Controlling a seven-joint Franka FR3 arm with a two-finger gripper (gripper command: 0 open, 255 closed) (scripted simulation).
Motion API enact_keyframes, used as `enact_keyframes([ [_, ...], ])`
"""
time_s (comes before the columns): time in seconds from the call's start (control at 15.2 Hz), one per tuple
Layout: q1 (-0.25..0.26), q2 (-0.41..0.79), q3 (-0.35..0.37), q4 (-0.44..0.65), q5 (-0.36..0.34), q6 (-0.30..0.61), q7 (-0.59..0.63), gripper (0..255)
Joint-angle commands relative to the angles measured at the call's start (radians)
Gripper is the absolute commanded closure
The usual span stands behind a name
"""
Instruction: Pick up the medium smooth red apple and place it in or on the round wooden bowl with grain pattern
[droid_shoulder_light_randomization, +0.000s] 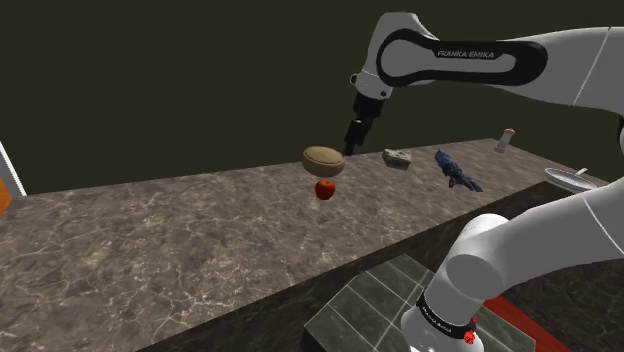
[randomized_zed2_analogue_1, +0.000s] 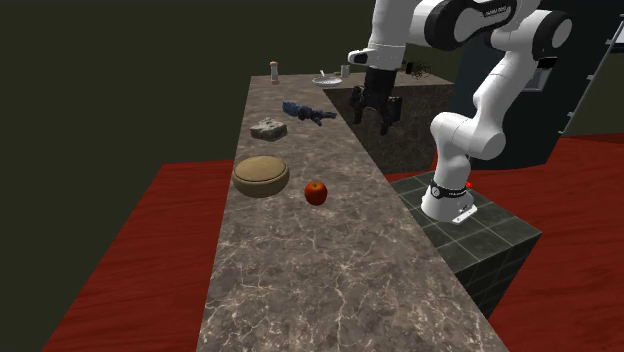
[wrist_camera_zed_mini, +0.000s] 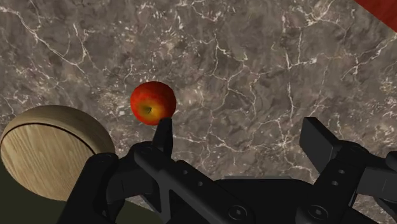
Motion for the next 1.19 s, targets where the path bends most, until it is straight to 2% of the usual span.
enact_keyframes([
  [0.0, 0.000, 0.061, -0.023, 0.004, -0.007, 0.044, -0.045, 0],
  [0.53, 0.003, 0.326, -0.093, 0.043, -0.012, 0.212, -0.206, 0],
  [1.12, -0.005, 0.666, -0.132, 0.183, 0.023, 0.344, -0.385, 0],
])
